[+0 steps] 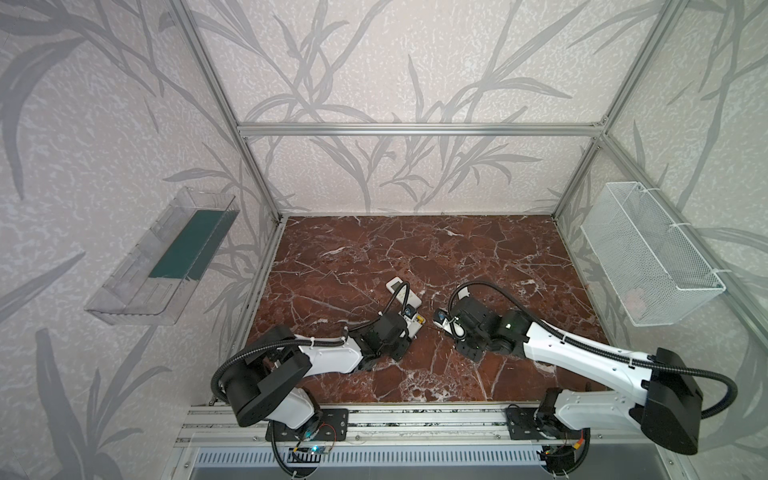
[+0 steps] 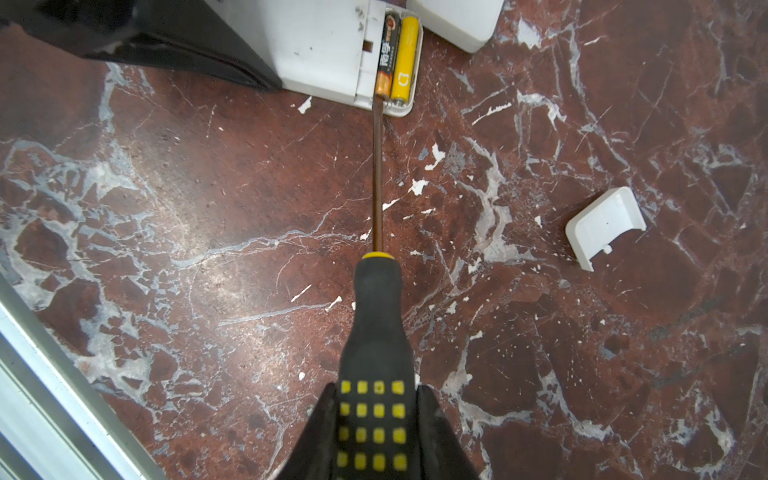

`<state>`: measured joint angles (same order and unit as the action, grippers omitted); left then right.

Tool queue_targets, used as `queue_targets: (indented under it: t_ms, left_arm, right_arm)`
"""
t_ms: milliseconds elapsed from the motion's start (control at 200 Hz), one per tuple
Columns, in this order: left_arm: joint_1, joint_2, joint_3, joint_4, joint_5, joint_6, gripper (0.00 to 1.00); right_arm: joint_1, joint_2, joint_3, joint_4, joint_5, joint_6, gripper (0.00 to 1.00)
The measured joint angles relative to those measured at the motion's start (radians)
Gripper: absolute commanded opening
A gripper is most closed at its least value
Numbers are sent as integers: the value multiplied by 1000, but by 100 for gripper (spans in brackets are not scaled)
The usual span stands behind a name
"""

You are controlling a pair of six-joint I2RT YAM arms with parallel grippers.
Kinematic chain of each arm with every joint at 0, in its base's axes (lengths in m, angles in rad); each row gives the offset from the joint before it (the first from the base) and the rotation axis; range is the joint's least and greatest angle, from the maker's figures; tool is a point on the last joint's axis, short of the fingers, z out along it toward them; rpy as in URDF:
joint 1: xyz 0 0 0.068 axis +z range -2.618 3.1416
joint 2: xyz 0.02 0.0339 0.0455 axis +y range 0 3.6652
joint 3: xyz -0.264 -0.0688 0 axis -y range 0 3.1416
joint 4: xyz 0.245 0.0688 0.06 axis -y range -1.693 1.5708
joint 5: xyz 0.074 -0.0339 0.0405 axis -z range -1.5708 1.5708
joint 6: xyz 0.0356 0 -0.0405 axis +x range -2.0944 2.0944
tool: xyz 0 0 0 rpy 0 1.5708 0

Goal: Unload the batteries from the remote control

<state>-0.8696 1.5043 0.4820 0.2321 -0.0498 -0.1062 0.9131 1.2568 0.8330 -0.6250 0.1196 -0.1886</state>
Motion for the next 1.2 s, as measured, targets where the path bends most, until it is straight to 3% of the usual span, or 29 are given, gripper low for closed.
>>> queue_targets:
  t_ms: [1200]
  left_arm:
    - [-1,14,0,24,-7,-2,39]
  right_arm:
    - [8,-28,-10,45,29,5,0]
